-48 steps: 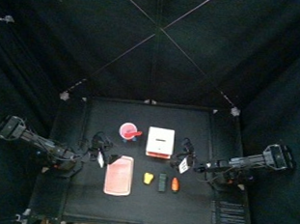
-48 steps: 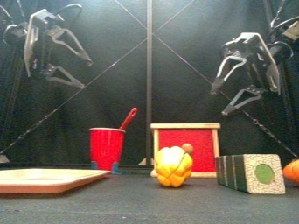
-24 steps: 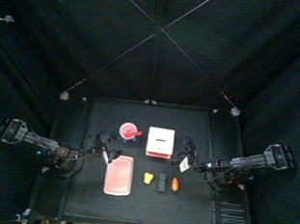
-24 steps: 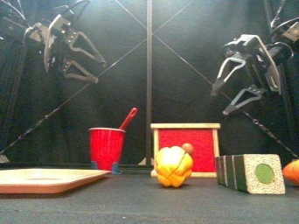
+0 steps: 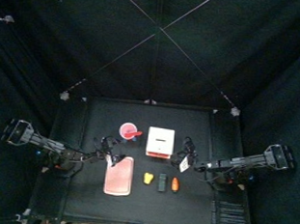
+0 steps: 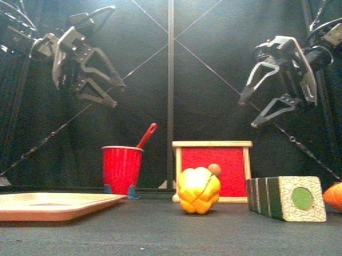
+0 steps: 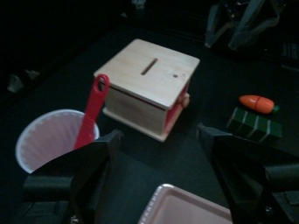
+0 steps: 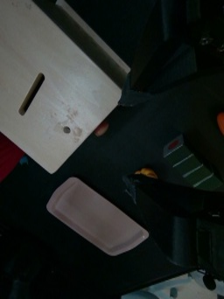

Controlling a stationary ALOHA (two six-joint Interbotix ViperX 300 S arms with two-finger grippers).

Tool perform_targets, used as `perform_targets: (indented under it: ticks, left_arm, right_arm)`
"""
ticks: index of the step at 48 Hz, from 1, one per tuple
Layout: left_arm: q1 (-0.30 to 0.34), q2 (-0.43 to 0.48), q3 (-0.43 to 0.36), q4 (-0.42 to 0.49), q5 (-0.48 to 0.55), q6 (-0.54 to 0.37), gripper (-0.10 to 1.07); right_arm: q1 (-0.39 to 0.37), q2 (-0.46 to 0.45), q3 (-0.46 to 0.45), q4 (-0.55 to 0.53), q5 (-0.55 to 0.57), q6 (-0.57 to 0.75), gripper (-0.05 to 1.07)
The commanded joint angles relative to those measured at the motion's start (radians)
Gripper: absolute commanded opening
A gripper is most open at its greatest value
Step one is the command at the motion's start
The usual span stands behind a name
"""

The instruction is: Grab squash

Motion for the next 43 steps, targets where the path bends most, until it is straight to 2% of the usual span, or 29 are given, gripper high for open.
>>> perform_targets:
  ticks: [1,6,12,20,24,29,32,43]
  left_arm:
    - [-0.049,0.032,-0.057,-0.072,-0.012,0.002,1.02]
    - [-0.087,0.078,-0.114,-0.19,-0.011,0.005,1.02]
    - [-0.091,0.126,-0.187,-0.397,0.006,0.037,1.02]
    - [-0.12,0.222,-0.281,-0.558,0.087,0.183,1.02]
    - [-0.147,0.299,-0.36,-0.65,0.176,0.264,1.02]
    - [-0.179,0.405,-0.463,-0.738,0.27,0.344,1.02]
    - [-0.195,0.462,-0.515,-0.772,0.29,0.367,1.02]
    - [-0.232,0.64,-0.683,-0.815,0.298,0.364,1.02]
  right_arm:
    - [0.003,-0.021,-0.014,-0.008,0.003,-0.002,0.95]
    - [0.005,-0.048,0.002,-0.009,0.003,-0.002,0.95]
    - [0.006,-0.08,0.032,0.0,0.003,-0.002,0.95]
    - [0.006,-0.132,0.069,0.017,0.003,0.0,0.95]
    - [0.008,-0.15,0.084,0.029,0.003,0.002,0.95]
    - [0.008,-0.16,0.098,0.048,0.003,0.002,0.95]
    - [0.008,-0.161,0.1,0.051,0.003,0.0,0.95]
    - [0.008,-0.161,0.101,0.048,0.003,-0.002,0.95]
